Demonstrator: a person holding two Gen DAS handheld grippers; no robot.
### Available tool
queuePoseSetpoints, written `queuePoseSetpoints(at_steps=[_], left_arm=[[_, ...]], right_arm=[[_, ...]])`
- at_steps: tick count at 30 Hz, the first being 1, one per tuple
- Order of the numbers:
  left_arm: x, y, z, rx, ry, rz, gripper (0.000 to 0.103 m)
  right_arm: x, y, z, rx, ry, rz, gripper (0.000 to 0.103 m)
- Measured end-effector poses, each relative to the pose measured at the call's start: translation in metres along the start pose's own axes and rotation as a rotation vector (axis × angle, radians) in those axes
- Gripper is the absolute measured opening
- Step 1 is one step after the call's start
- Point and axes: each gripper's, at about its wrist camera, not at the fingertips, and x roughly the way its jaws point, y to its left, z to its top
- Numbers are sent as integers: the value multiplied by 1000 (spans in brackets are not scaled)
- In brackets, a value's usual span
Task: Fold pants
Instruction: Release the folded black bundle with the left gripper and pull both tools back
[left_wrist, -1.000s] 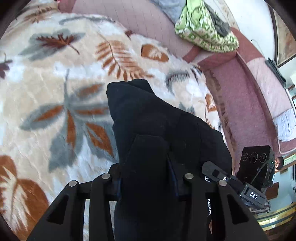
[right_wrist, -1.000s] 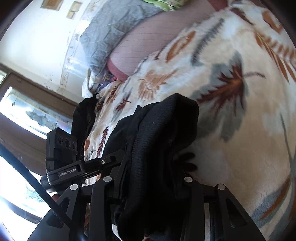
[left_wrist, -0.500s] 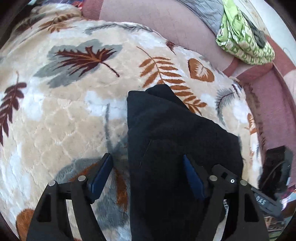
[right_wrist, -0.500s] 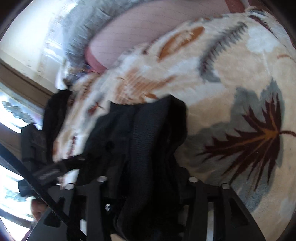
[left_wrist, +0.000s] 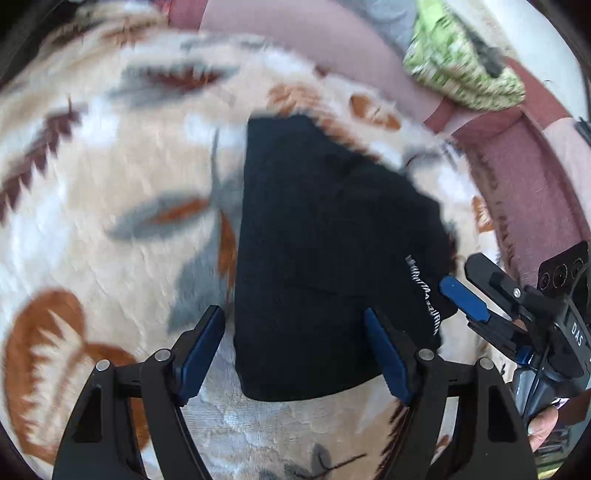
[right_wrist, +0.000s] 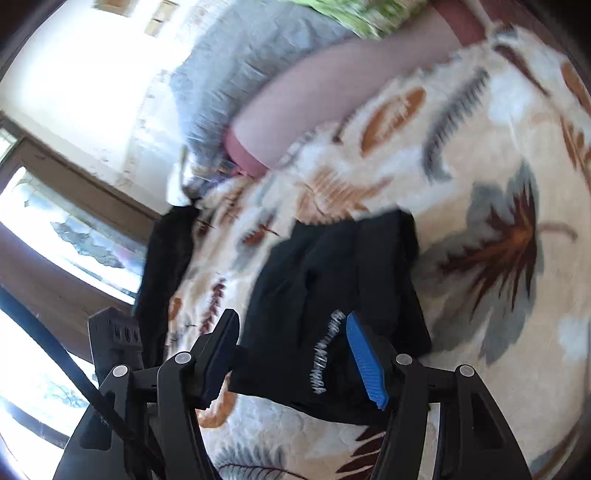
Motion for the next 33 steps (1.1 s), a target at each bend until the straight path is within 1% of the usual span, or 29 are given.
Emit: queuePoseSetpoints(at_steps=[1,2,3,5,6,8,10,11,13,14,16,17,18,22,26,30,33], left_arm=[[-3,1,-2,4,-21,-12,80],[-7,-2,-1,12,-18,-6,80],[-13,-5,1,18,-12,4,80],[-36,-9,-1,26,-52,12,80],[-46,-11,-3,39,-78,24,80],[-68,-16,-15,55,-132,63,80],[-87,-18,-34,36,-179,99,85],[-94,-17,-44,17,-202,119,86],[-98,-19,-65,-14,-238,169,87],[-95,-23,-75,4,-231,199,87],[-88,-35,-84,85,-216,245,87],[-86,-43,-89,128,-219,280,87],[-87,-47,-92,147,-226,295,87],[-97,-57,-99,168,-259,254,87],[-108,-60,-108,173,-291,251,87],[-123,-60,-115,152,-317,231,87],[-143,-60,-123,136,-364,213,87]], right_arm=[[9,-9,-5,28,18,-33,66],[21,-21,-9,59,53,-66,65],[24,-27,-11,66,58,-63,62],[10,-23,-10,58,34,-58,61],[1,-19,-10,53,14,-65,62],[-25,-7,-15,13,-47,-77,67],[-48,-1,-26,-19,-104,-113,71],[-60,0,-36,-29,-137,-141,72],[-73,0,-54,-40,-169,-184,72],[-78,-1,-65,-46,-182,-221,72],[-83,-2,-86,-53,-190,-288,72],[-84,-3,-94,-57,-190,-311,72],[-86,-4,-101,-60,-189,-335,72],[-89,-8,-126,-66,-168,-371,72],[-84,-5,-141,-84,-146,-401,72],[-84,6,-152,-100,-143,-404,72],[-90,22,-162,-144,-151,-411,72]])
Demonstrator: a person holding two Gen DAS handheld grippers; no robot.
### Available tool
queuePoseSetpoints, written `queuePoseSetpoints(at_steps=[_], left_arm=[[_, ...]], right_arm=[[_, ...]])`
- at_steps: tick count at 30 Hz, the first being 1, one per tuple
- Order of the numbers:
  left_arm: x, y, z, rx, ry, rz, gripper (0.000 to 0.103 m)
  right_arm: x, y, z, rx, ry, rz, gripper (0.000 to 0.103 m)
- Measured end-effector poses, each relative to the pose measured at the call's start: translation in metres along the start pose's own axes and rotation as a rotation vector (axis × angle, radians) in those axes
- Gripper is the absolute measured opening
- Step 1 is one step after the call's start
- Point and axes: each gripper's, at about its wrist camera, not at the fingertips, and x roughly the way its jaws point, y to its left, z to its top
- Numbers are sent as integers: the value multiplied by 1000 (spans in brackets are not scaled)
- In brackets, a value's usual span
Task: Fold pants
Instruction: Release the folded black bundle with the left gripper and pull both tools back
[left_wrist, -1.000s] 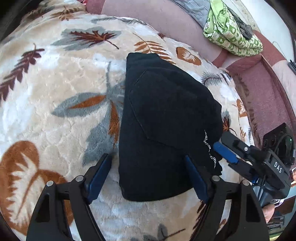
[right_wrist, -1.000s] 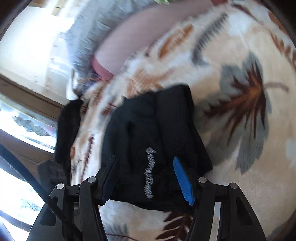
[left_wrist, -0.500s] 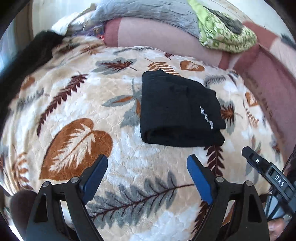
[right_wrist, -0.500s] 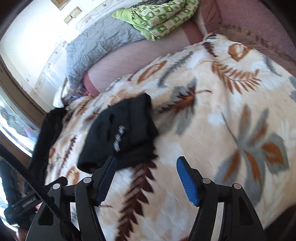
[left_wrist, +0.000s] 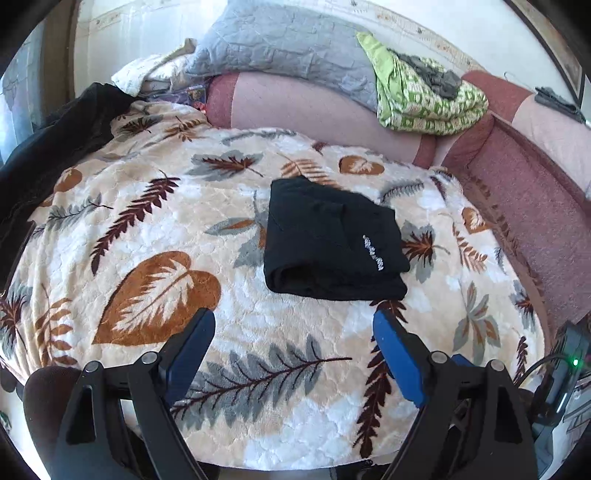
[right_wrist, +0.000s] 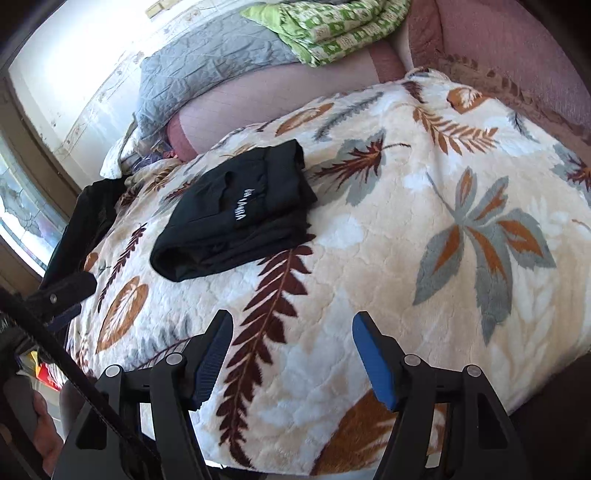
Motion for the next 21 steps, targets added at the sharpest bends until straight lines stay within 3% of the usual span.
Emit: queuePoseSetpoints(at_steps=[9,21], left_arm=[[-59,19,-10,-52,-103,-20,87],[-69,37,-20,-100,-108,-49,89]], right_arm=[[-48,39,-11,-108,-83,1,77],[-71,63,-15,-190,-107,-53,80]])
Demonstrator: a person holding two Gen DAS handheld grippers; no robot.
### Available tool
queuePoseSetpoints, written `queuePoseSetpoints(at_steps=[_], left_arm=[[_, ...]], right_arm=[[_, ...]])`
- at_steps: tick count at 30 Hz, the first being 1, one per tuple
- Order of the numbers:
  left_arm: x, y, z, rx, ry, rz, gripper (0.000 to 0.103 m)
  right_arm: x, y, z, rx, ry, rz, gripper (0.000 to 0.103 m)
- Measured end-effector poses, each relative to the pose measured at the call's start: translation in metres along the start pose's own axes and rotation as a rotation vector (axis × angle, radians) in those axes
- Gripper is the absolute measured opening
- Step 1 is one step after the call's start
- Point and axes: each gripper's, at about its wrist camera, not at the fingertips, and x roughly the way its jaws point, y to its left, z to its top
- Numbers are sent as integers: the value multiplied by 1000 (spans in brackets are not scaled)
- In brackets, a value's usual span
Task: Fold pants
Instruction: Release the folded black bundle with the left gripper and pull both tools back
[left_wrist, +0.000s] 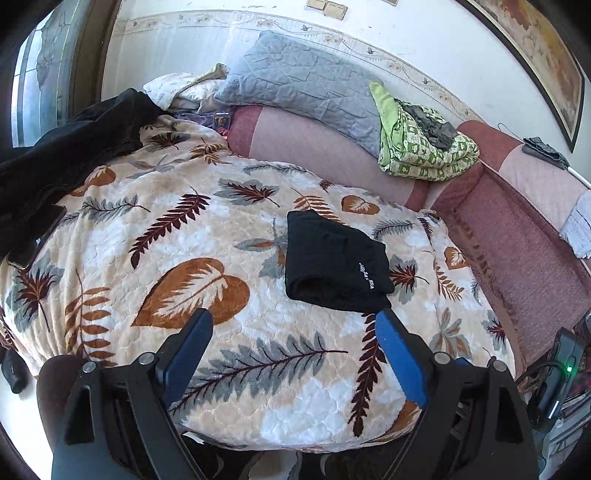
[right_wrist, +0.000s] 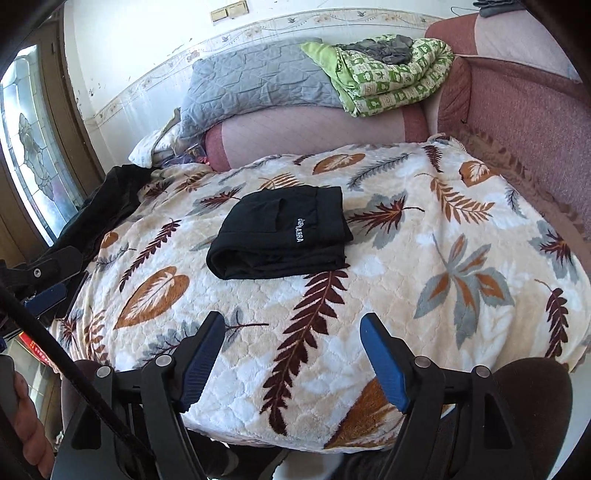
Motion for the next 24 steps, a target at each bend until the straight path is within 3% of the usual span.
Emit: queuePoseSetpoints(at_steps=[6,18,24], left_arm=[[29,-13,-2,39,72,-3,89],[99,-37,0,93,213,26,89],[114,-39,1,114,253,60,89]], right_arm=[[13,-11,-2,6,31,-25,81],[70,-68,1,184,148,-73,81],[84,-93,-2,279,164,-82,81]])
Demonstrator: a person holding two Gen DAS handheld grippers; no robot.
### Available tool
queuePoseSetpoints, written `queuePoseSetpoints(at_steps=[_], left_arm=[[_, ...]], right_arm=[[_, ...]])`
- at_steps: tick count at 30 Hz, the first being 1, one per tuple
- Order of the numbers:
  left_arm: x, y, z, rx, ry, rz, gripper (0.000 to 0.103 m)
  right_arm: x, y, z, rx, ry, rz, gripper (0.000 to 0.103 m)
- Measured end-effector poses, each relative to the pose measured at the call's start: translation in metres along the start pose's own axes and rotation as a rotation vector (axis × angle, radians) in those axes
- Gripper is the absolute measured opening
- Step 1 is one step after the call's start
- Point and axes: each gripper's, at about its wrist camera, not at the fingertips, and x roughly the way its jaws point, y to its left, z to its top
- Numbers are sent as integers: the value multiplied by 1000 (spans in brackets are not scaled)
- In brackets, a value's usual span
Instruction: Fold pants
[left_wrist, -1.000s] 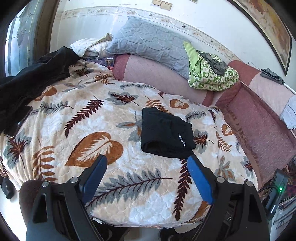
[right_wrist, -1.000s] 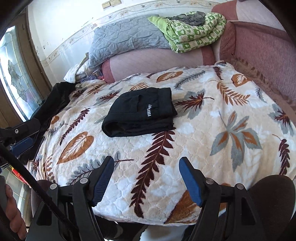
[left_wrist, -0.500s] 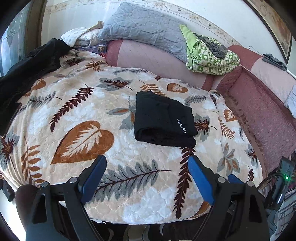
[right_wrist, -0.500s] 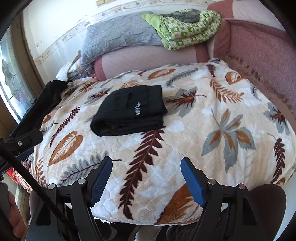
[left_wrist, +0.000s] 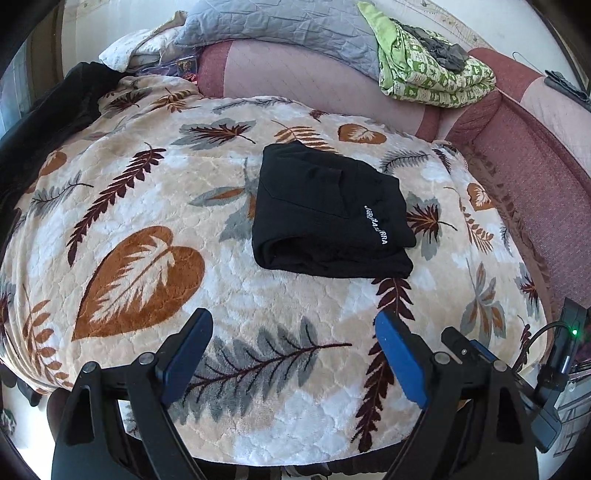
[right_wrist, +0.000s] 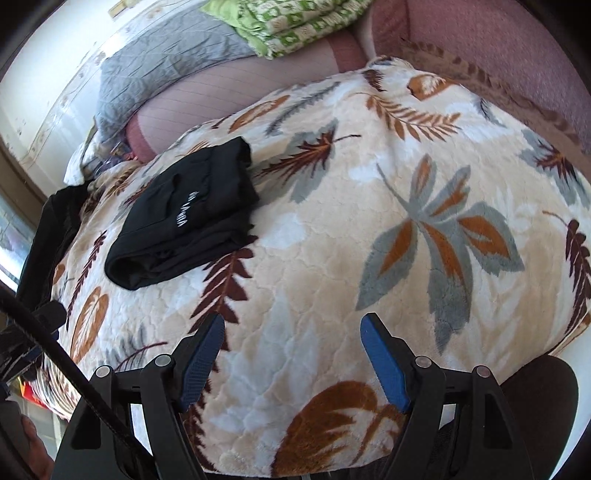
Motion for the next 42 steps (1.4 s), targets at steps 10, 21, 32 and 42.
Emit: queuePoseSetpoints(at_steps=[10,21,32,42], left_arm=[[12,24,17,-7,21,76,89],[-3,18,46,7,-89,117,89],[84,77,86,-171,47,-202,90],[164,75,124,-152,154,-319,98]], right_arm=[[-1,-12,19,12,-47,44,81],[6,41,45,-160,-22,70,81],[61,23,80,-19,62,132,82],[144,27,141,50,173,368,83]])
